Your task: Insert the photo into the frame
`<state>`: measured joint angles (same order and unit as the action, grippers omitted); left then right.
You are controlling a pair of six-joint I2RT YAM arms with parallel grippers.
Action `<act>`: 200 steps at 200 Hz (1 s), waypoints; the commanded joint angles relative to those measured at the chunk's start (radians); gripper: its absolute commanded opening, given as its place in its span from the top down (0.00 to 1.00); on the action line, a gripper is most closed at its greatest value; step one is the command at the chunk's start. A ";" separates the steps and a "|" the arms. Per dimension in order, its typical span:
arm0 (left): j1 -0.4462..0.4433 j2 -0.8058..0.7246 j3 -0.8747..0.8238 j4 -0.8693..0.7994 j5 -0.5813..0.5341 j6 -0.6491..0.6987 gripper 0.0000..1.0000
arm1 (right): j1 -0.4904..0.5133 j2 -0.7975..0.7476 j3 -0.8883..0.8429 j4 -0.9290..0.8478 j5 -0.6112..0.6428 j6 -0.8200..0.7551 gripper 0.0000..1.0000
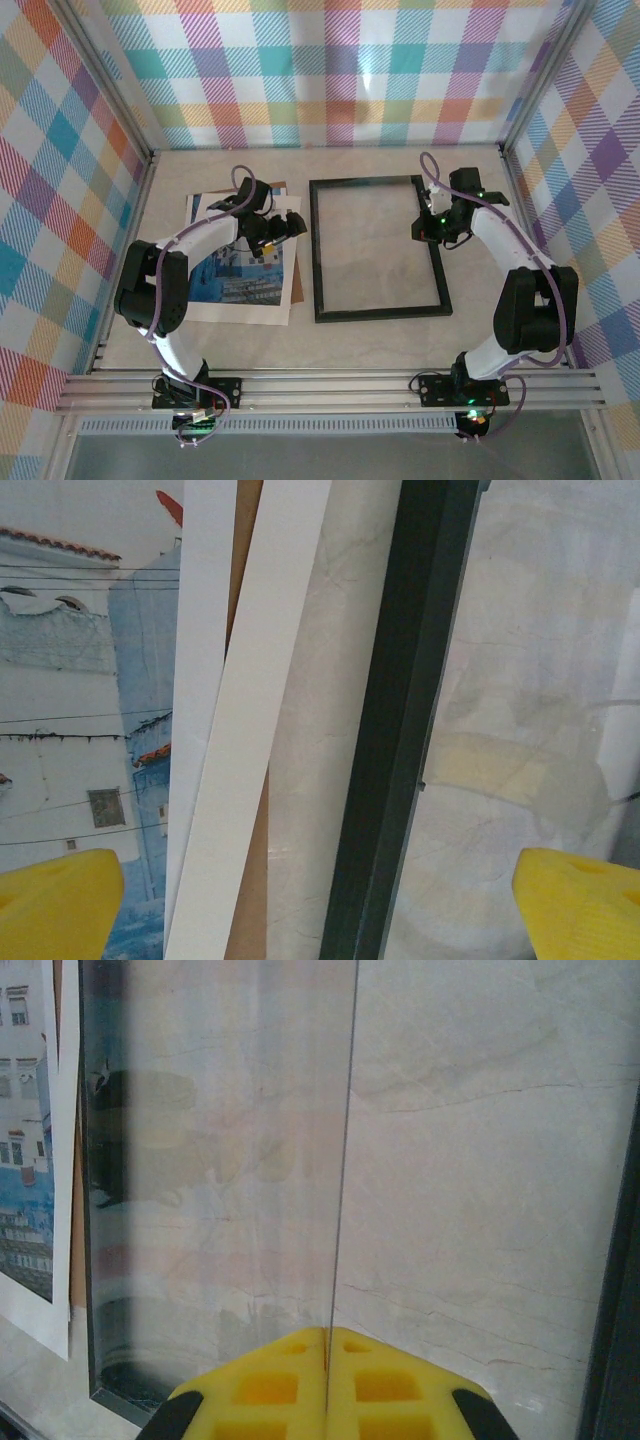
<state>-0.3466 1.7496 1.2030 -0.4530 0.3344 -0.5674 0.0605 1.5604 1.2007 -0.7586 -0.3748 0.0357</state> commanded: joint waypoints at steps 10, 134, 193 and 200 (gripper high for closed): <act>-0.008 0.010 0.024 -0.034 0.022 0.017 0.00 | 0.008 -0.020 0.025 -0.025 0.001 -0.031 1.00; -0.008 0.003 0.013 -0.040 0.024 0.019 0.01 | 0.008 0.018 0.060 -0.036 -0.064 -0.077 1.00; -0.008 0.002 0.015 -0.037 0.026 0.012 0.01 | 0.008 0.009 0.022 -0.012 -0.082 -0.039 0.97; -0.008 0.002 0.015 -0.036 0.026 0.013 0.01 | 0.009 0.007 0.016 -0.009 -0.085 -0.035 0.96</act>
<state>-0.3466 1.7531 1.2030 -0.4706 0.3485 -0.5602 0.0605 1.5723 1.2362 -0.7868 -0.4183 -0.0124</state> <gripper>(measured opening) 0.994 0.063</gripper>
